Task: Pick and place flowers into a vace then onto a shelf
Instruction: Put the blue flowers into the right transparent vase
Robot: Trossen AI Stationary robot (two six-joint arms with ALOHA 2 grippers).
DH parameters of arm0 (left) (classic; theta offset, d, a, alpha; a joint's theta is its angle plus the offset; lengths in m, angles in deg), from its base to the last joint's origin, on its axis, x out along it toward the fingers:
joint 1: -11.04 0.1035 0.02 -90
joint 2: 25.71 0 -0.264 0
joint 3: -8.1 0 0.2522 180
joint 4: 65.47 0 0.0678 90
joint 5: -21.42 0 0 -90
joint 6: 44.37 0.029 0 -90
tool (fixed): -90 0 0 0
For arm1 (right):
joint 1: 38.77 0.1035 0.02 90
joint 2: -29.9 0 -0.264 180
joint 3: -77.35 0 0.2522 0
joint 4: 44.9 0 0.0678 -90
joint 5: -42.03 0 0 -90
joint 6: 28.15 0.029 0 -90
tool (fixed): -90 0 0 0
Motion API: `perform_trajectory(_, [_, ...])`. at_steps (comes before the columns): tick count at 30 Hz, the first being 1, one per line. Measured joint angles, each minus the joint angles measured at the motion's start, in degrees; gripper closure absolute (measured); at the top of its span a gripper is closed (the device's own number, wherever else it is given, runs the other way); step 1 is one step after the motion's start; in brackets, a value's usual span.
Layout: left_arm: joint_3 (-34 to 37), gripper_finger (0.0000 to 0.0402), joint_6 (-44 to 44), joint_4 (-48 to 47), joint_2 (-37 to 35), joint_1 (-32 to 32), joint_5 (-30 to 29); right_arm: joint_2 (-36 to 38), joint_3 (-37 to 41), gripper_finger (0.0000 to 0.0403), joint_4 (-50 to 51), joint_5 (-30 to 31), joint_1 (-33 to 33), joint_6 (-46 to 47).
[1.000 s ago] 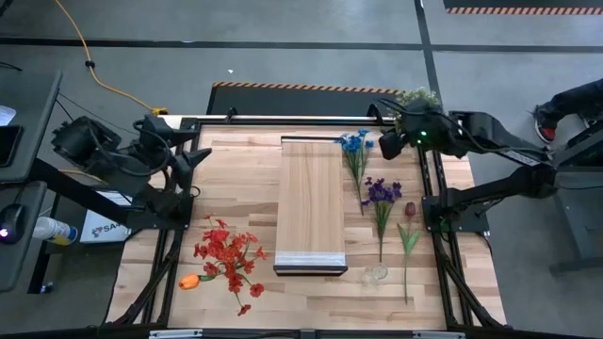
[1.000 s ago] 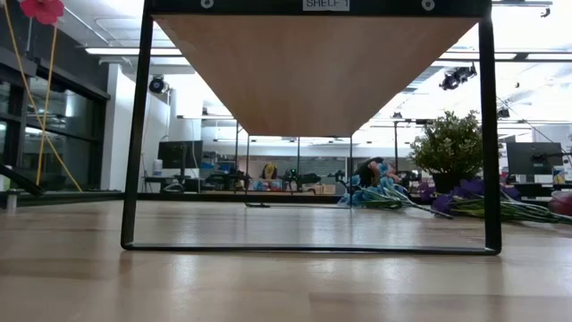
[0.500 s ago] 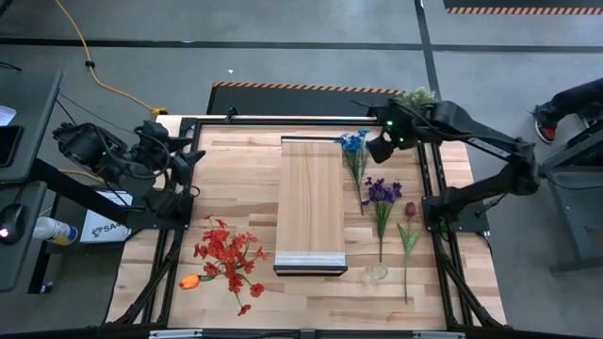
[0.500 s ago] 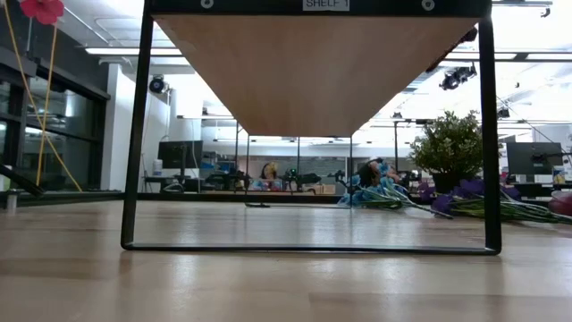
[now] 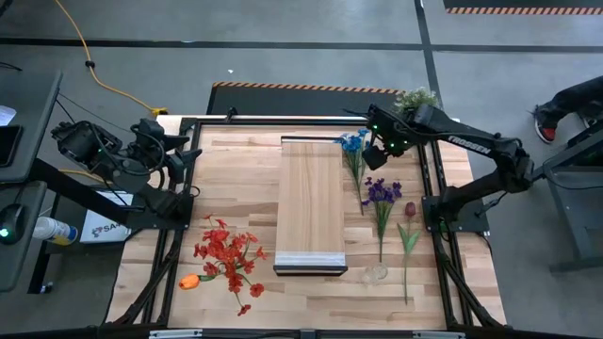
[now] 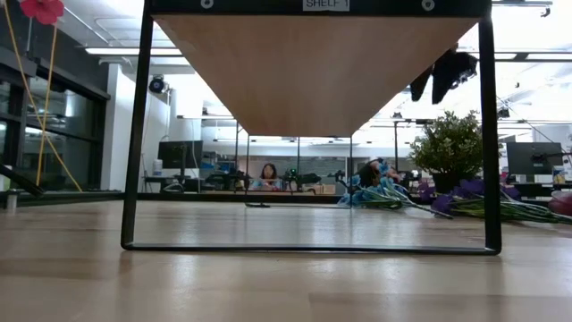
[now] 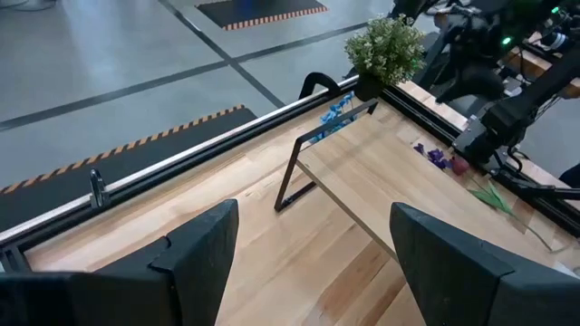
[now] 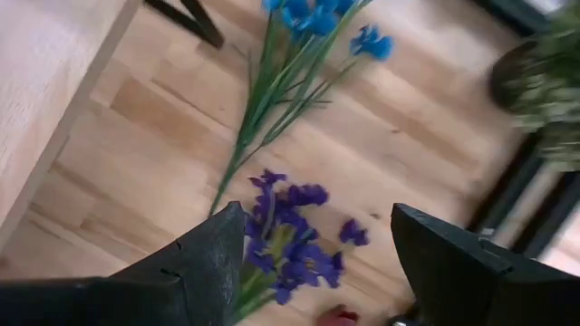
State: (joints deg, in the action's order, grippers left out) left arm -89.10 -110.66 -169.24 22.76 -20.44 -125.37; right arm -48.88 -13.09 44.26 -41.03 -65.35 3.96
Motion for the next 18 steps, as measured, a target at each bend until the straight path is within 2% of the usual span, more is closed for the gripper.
perform_trajectory(6, [0.0,0.0081,0.01,0.01,-0.33,0.0,0.0,-0.02,8.27,0.0137,-9.93,-7.43,-1.72,0.03])
perform_trajectory(18, [0.0,0.0082,0.01,-0.01,-0.37,0.0,-0.01,-0.02,20.94,0.0137,-26.05,-14.42,-5.44,1.56])
